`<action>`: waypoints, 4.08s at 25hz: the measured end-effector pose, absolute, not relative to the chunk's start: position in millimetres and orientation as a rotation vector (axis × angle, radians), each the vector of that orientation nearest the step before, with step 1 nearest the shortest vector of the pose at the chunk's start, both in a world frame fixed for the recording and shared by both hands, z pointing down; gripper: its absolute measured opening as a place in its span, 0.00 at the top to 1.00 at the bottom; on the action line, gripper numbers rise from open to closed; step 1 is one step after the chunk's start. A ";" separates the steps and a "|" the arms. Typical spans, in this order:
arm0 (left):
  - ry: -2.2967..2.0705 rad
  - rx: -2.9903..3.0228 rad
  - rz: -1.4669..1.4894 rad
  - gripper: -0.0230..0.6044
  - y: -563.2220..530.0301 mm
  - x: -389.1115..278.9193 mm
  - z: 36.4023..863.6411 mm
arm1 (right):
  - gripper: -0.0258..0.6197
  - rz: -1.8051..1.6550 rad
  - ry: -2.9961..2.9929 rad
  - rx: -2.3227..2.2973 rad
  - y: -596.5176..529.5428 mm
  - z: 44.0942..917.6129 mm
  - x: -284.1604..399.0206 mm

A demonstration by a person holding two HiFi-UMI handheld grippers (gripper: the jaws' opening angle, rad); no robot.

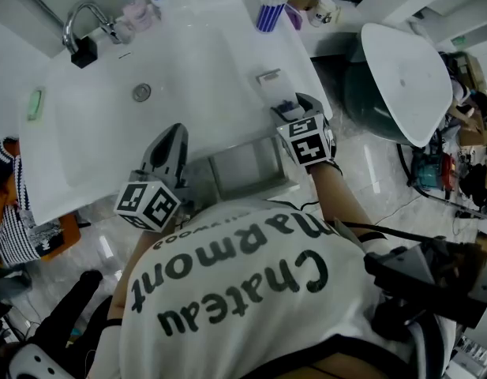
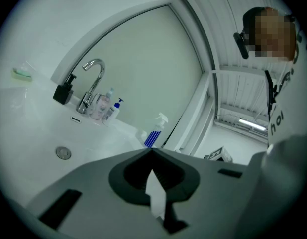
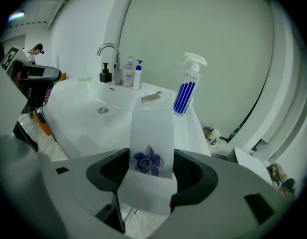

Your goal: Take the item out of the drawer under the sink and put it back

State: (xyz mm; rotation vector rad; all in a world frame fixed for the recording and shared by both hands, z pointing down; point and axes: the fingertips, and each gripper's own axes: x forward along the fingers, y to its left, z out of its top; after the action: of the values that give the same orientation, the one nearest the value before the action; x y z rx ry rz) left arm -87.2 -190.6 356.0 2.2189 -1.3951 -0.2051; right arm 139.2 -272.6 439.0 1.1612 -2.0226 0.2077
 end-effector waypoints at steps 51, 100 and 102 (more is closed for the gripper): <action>-1.379 2.219 -0.199 0.95 -185.0 -80.0 357.5 | 0.51 0.745 -1.990 1.149 -285.1 452.6 161.2; -1.379 2.179 -0.190 0.95 -198.4 -90.4 369.3 | 0.51 0.894 -1.999 1.130 -304.7 460.4 157.1; -1.385 2.177 -0.192 0.95 -199.0 -91.7 368.6 | 0.51 0.892 -2.000 1.130 -304.7 460.1 157.0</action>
State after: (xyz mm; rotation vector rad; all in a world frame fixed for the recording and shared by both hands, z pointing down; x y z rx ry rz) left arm -91.7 -199.0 368.6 2.1768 -1.3850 -0.1925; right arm 157.0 -304.7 460.1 1.1300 -2.0004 0.8916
